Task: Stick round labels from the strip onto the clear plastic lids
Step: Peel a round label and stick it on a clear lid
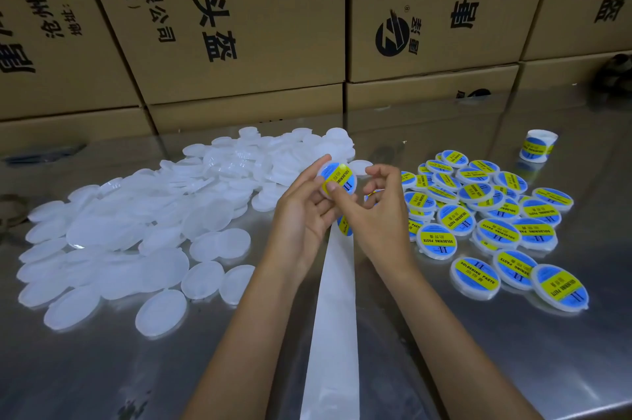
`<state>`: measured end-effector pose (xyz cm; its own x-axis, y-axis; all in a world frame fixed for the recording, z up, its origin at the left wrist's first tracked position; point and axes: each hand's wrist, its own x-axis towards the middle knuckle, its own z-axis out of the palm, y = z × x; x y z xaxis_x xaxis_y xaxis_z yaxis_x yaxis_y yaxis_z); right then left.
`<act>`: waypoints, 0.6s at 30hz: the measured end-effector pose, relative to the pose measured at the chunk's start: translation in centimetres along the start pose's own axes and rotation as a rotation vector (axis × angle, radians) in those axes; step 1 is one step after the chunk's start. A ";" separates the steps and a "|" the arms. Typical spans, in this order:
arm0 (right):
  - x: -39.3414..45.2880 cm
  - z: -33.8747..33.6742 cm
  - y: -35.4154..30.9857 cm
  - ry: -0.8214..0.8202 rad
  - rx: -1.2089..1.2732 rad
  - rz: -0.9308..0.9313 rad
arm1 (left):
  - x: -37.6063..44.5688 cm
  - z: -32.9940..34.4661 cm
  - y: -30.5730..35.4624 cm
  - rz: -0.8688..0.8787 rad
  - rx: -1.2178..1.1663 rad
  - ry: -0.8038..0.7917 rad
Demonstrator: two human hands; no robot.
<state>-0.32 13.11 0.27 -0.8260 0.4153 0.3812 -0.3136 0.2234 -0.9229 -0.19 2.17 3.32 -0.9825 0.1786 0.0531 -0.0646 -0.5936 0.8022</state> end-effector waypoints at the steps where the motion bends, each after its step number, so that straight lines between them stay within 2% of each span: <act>1: -0.1 0.0 0.0 -0.014 -0.023 0.003 | -0.1 0.0 0.1 -0.016 -0.059 -0.017; 4: -0.3 -0.1 0.1 -0.023 -0.108 -0.043 | -0.2 0.3 0.2 -0.062 -0.162 -0.045; 8: -0.5 -0.3 -0.1 -0.022 -0.185 -0.157 | -0.4 0.4 0.4 -0.070 -0.129 -0.045; 18: 0.1 -1.1 0.5 0.041 -0.318 -0.212 | -0.3 0.3 0.1 0.000 0.230 0.020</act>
<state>-0.03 14.25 -0.05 -0.7367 0.3643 0.5697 -0.3088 0.5682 -0.7627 0.14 2.29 3.56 -0.9858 0.1621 0.0428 -0.0258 -0.3988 0.9167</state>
